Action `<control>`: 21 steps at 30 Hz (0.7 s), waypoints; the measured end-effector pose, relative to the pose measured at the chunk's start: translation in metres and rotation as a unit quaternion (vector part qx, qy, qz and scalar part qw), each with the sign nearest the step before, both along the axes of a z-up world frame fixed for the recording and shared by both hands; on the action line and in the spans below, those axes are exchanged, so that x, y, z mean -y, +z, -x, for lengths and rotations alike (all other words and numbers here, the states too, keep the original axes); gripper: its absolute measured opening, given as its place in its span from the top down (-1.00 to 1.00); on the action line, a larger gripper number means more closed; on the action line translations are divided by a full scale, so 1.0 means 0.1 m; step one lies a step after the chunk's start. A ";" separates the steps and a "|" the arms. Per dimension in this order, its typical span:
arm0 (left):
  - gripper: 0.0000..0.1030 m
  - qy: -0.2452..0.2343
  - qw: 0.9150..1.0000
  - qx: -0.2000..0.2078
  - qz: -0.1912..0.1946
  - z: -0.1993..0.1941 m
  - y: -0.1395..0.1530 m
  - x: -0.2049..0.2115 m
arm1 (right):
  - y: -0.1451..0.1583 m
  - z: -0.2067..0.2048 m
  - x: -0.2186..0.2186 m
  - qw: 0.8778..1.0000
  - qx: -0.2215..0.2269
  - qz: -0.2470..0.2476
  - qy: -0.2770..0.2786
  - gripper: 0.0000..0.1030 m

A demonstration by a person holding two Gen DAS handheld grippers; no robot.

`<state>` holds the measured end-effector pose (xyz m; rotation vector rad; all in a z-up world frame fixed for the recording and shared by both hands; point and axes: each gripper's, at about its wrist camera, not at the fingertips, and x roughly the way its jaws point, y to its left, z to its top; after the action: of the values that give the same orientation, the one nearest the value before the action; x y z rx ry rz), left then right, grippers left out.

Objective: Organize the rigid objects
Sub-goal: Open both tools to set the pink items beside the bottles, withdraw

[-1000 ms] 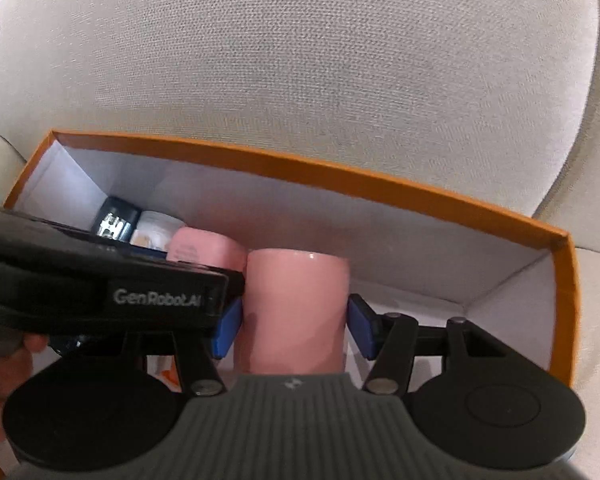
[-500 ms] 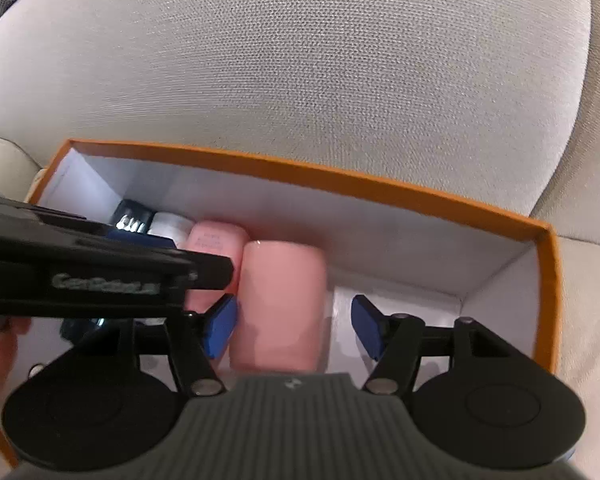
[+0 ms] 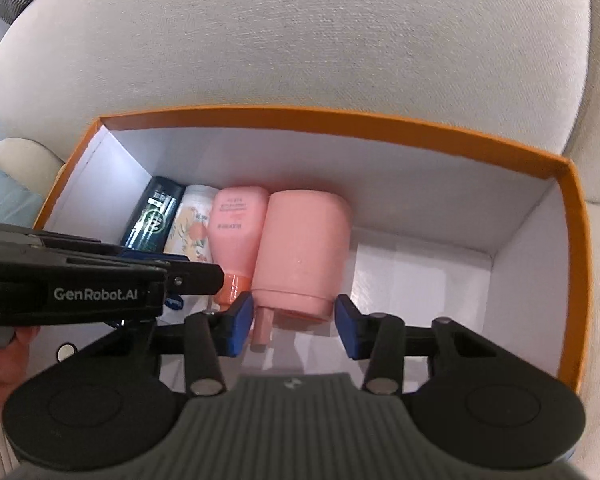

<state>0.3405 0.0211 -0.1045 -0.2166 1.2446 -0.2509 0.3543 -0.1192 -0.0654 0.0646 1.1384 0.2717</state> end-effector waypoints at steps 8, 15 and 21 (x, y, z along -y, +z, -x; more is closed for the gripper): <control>0.56 0.009 1.000 0.008 -0.002 -0.08 -0.07 0.03 | -0.01 -0.05 -0.08 1.000 -0.004 -0.001 -0.002 0.16; 0.57 0.007 1.000 0.017 -0.006 -0.07 -0.05 0.12 | 0.01 -0.01 -0.07 1.000 -0.005 0.002 -0.002 0.11; 0.57 -0.006 0.999 0.045 -0.015 0.21 0.19 0.14 | 0.13 0.11 -0.09 1.000 0.010 0.023 0.001 0.11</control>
<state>0.3191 0.0073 -0.0855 -0.1694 1.1591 -0.2494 0.3433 -0.1107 -0.0529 0.0195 1.1250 0.2481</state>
